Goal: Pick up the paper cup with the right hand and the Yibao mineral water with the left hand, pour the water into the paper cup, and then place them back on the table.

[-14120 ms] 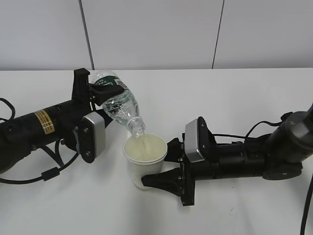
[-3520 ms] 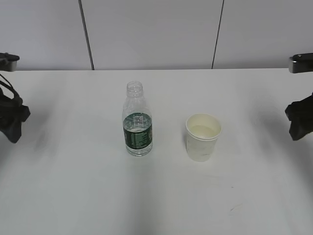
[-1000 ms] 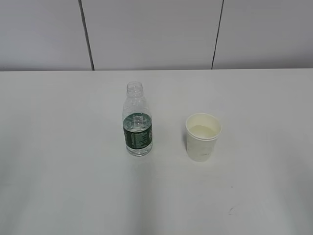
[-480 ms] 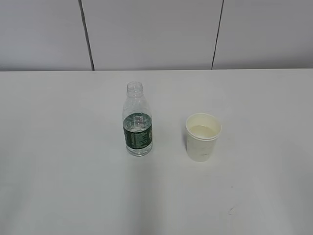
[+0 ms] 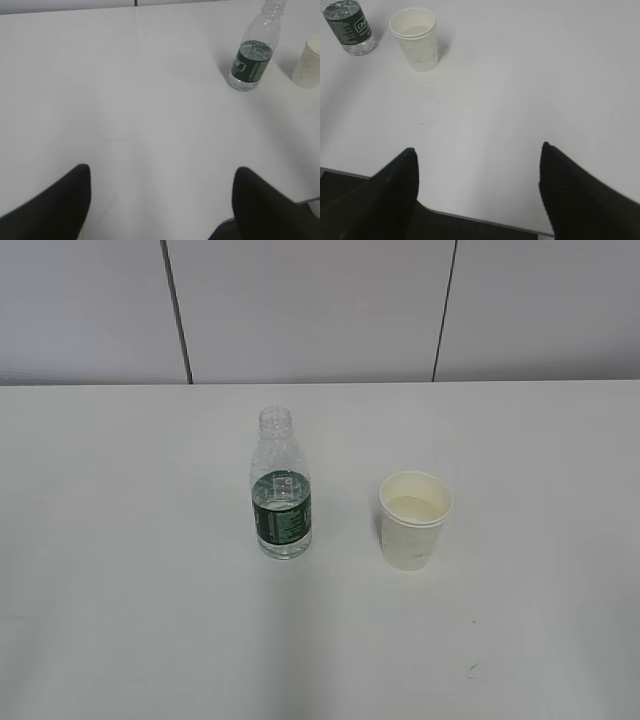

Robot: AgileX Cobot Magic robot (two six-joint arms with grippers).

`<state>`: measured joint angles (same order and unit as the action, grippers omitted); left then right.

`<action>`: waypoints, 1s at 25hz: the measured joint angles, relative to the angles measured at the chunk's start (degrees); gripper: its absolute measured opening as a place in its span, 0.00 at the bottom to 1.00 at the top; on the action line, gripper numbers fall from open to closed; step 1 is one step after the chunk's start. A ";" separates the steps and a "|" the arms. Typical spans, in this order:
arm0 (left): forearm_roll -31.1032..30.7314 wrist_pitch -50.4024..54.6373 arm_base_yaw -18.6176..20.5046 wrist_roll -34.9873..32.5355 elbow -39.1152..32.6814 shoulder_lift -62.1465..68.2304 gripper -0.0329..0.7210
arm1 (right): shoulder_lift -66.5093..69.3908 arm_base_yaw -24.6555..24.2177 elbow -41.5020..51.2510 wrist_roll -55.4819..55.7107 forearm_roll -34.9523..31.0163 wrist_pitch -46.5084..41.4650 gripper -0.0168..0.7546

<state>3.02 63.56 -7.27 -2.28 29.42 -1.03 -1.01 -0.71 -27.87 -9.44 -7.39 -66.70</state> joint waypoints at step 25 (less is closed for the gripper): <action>0.05 0.00 2.03 0.00 0.00 0.00 0.75 | 0.00 0.00 0.00 0.09 0.00 0.19 0.78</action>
<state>3.08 63.56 -5.23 -2.28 29.42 -1.03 -1.01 -0.71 -27.87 -9.35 -7.39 -66.51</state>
